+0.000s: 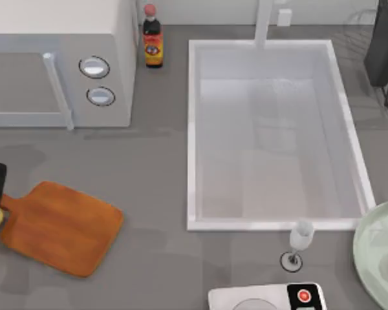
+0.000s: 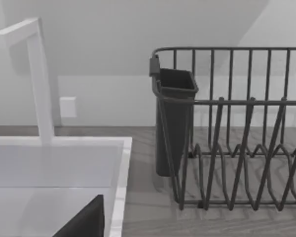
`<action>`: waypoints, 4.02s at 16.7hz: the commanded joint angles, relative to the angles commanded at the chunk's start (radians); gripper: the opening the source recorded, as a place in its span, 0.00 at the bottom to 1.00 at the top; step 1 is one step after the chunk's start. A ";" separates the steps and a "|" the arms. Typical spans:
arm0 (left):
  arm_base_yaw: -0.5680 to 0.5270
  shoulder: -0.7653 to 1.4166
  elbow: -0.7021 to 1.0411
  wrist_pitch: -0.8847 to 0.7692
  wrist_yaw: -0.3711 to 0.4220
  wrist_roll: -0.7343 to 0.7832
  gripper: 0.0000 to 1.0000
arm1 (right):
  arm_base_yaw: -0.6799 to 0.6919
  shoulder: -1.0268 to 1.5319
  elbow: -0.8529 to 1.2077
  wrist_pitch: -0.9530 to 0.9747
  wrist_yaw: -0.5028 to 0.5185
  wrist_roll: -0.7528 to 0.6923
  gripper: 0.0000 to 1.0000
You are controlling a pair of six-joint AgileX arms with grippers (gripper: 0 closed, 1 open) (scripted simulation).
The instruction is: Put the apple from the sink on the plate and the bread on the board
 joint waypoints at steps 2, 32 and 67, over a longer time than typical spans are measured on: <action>0.010 0.119 0.078 -0.072 0.000 0.021 1.00 | 0.000 0.000 0.000 0.000 0.000 0.000 1.00; 0.042 0.588 0.161 0.007 0.000 0.089 0.92 | 0.000 0.000 0.000 0.000 0.000 0.000 1.00; 0.037 0.427 0.426 -0.403 0.006 0.083 0.00 | 0.000 0.000 0.000 0.000 0.000 0.000 1.00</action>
